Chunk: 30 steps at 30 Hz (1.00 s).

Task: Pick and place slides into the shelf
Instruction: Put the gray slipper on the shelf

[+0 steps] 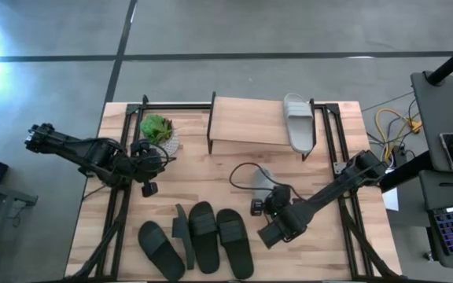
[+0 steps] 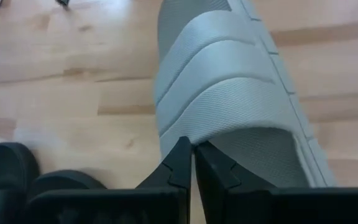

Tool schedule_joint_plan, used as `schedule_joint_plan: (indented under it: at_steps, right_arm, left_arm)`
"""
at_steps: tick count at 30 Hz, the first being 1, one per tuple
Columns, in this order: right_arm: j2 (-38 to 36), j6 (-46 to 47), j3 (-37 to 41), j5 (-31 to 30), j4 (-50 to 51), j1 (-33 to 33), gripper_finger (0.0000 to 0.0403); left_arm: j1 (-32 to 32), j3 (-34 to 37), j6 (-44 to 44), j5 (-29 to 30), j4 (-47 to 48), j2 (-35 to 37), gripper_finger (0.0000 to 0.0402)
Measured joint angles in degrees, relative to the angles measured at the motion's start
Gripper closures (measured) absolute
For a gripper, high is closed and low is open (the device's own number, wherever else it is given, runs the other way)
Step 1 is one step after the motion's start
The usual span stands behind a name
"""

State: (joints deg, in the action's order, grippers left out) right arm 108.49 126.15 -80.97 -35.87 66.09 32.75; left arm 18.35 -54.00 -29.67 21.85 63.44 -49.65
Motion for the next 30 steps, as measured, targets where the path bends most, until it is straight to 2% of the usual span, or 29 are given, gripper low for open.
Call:
schedule_joint_plan:
  at_steps: [5,11,14,22,26,30]
  right_arm:
    - [0.09,0.24,6.12,1.35,-10.83,0.16,0.0394]
    - [-0.12,0.70,7.95,3.30,-10.82,0.35,0.0385]
    - [-0.13,-2.45,7.73,5.63,-11.21,0.24,0.0354]
    - [0.09,-4.73,7.66,6.59,-10.92,0.24,0.0226]
    - [0.09,-16.27,6.69,6.15,-11.02,0.06,0.0189]
    - [0.09,-29.42,6.27,5.85,-11.07,-0.67,0.0176]
  left_arm:
    - [-0.02,0.00,-0.06,-0.35,0.00,0.00,0.0400]
    - [0.00,0.00,-0.13,-0.40,0.00,0.02,0.0400]
    - [-0.02,0.00,-0.13,-0.50,-0.02,0.02,0.0400]
    - [0.00,0.00,-0.13,-0.57,-0.02,0.02,0.0400]
    - [-0.01,0.00,-0.13,-0.59,-0.02,0.02,0.0400]
    - [-0.02,0.00,-0.14,-0.59,-0.02,0.02,0.0400]
